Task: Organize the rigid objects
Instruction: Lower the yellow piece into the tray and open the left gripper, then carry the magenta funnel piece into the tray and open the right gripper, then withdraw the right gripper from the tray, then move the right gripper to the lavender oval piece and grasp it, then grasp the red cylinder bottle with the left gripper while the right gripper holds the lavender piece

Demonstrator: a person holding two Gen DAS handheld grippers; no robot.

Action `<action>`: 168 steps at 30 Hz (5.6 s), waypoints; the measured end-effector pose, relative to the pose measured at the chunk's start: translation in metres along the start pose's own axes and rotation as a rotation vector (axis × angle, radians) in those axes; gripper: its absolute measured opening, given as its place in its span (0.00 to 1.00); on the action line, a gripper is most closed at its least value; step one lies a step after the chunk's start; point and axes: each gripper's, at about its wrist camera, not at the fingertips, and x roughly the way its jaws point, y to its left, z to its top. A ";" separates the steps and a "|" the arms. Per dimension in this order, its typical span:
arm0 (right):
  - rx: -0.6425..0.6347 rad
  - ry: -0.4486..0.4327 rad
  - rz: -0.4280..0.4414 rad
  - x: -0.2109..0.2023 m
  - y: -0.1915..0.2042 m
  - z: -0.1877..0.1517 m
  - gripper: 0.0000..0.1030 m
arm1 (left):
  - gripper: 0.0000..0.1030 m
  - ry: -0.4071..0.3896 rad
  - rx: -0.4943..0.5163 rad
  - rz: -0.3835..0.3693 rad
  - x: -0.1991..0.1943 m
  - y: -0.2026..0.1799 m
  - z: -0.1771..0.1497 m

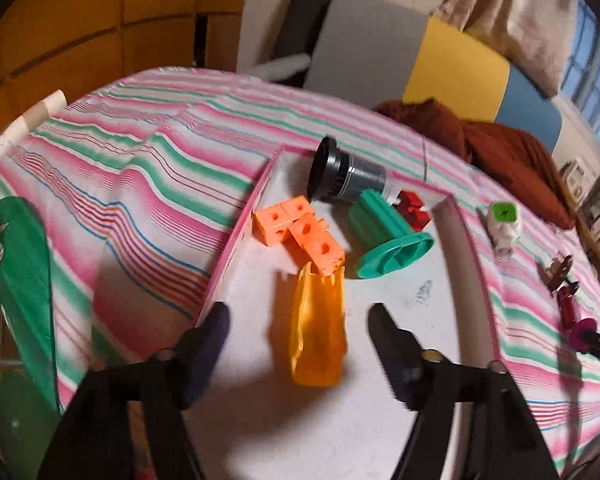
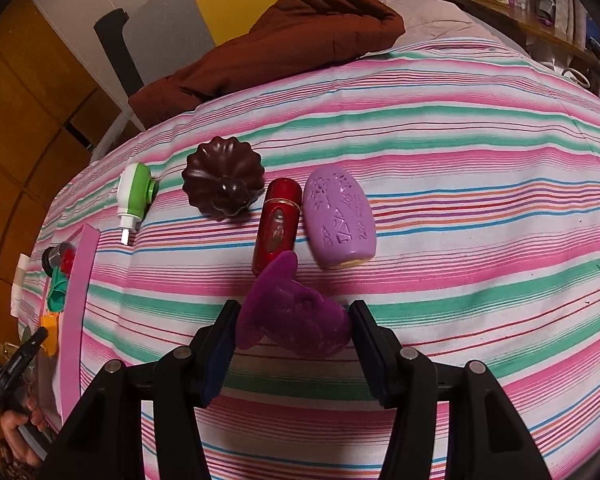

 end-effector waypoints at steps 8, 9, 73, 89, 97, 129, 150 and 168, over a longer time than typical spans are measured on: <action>-0.078 -0.025 0.005 -0.002 0.019 -0.004 0.54 | 1.00 -0.096 0.086 -0.045 -0.025 -0.022 -0.026; -0.086 -0.020 0.008 -0.001 0.023 -0.006 0.54 | 1.00 -0.094 0.107 -0.055 -0.026 -0.027 -0.028; -0.380 -0.111 0.109 0.041 0.262 -0.002 0.54 | 1.00 -0.047 0.107 -0.098 -0.035 -0.020 -0.050; -0.301 -0.077 0.018 0.027 0.183 -0.041 0.54 | 1.00 -0.074 0.136 -0.181 -0.055 -0.043 -0.059; -0.220 -0.042 -0.033 0.026 0.129 -0.055 0.54 | 1.00 -0.082 0.253 -0.251 -0.065 -0.080 -0.071; 0.016 -0.172 -0.242 0.001 -0.015 0.048 0.54 | 1.00 -0.046 0.506 -0.259 -0.063 -0.154 -0.099; -0.022 -0.030 -0.169 0.032 -0.011 0.049 0.44 | 1.00 -0.027 0.552 -0.245 -0.056 -0.176 -0.105; 0.193 0.055 -0.281 0.013 -0.059 0.035 0.43 | 1.00 0.003 0.560 -0.287 -0.018 -0.280 -0.074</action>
